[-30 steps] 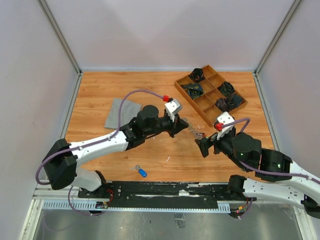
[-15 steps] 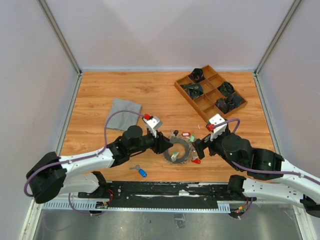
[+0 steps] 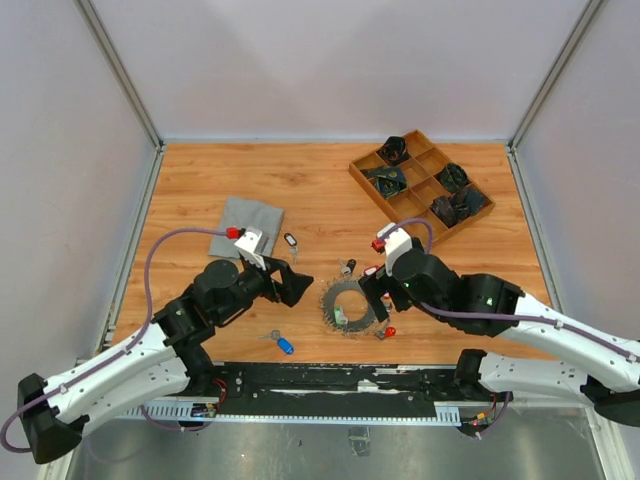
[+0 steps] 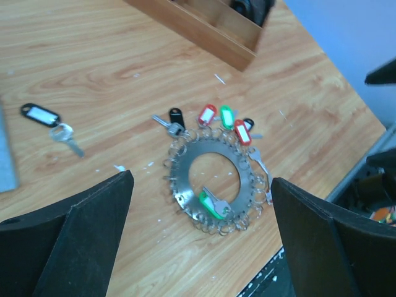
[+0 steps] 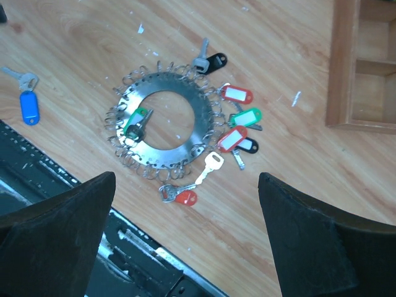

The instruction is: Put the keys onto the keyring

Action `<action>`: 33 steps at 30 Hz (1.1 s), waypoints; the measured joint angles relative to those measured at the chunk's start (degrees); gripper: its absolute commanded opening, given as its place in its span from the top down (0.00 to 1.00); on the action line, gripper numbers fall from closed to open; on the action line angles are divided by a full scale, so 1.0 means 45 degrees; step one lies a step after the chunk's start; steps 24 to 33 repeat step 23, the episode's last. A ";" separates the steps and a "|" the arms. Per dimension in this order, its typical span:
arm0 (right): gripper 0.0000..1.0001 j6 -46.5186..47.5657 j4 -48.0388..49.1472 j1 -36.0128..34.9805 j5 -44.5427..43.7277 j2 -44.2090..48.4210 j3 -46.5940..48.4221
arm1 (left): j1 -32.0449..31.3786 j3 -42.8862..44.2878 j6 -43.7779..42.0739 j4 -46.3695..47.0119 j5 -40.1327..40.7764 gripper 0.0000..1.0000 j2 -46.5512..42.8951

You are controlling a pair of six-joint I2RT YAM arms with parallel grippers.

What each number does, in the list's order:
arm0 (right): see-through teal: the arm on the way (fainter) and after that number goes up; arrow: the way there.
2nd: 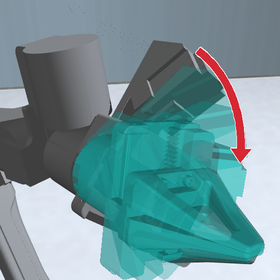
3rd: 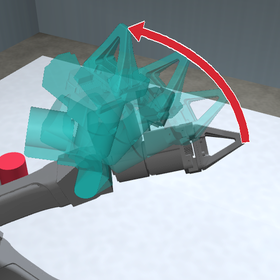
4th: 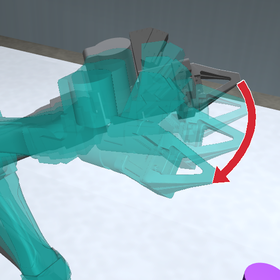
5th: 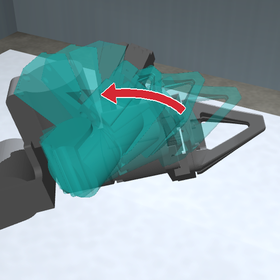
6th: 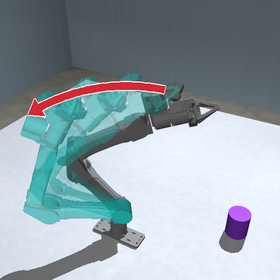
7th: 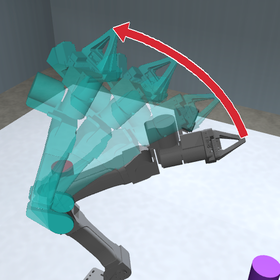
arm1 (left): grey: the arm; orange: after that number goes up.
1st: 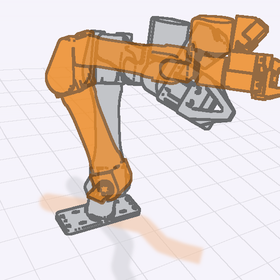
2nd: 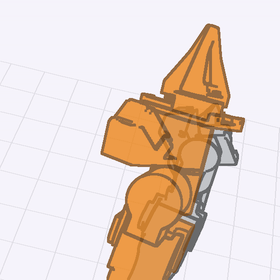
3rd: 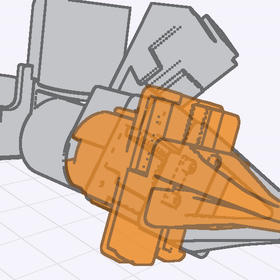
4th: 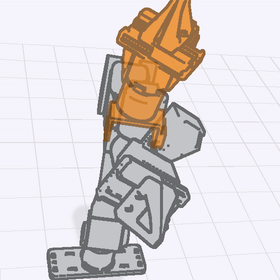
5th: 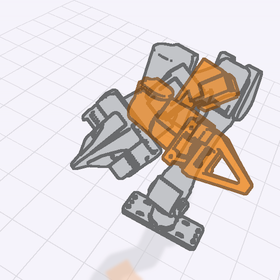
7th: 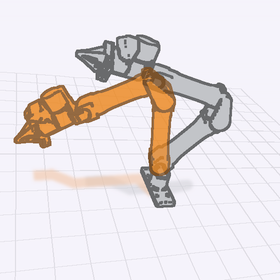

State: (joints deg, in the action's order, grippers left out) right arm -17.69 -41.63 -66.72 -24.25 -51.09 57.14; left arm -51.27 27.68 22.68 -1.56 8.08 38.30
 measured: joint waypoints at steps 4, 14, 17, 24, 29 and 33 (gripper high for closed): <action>0.02 0.0058 -0.0087 0.1379 0.1933 -0.0272 0.0170 | 0.1141 0.0665 0.0253 -0.1418 0.0117 0.00 -0.0549; 0.02 -0.0058 0.0874 0.4367 0.2977 0.5071 -0.1428 | 0.2608 0.1768 0.0257 -0.4036 0.0733 0.00 -0.2875; 0.01 0.0058 0.0850 0.4367 0.2438 0.6703 -0.1671 | 0.2613 0.1778 0.0058 -0.4240 0.1137 0.00 -0.4148; 0.01 0.0364 0.0539 0.4367 0.1608 0.8068 -0.2497 | 0.2613 0.1603 -0.0092 -0.4352 0.1651 0.00 -0.5416; 0.01 0.0364 0.0539 0.4367 0.1608 0.8068 -0.2497 | 0.2613 0.1603 -0.0092 -0.4352 0.1651 0.00 -0.5416; 0.01 0.0364 0.0539 0.4367 0.1608 0.8068 -0.2497 | 0.2613 0.1603 -0.0092 -0.4352 0.1651 0.00 -0.5416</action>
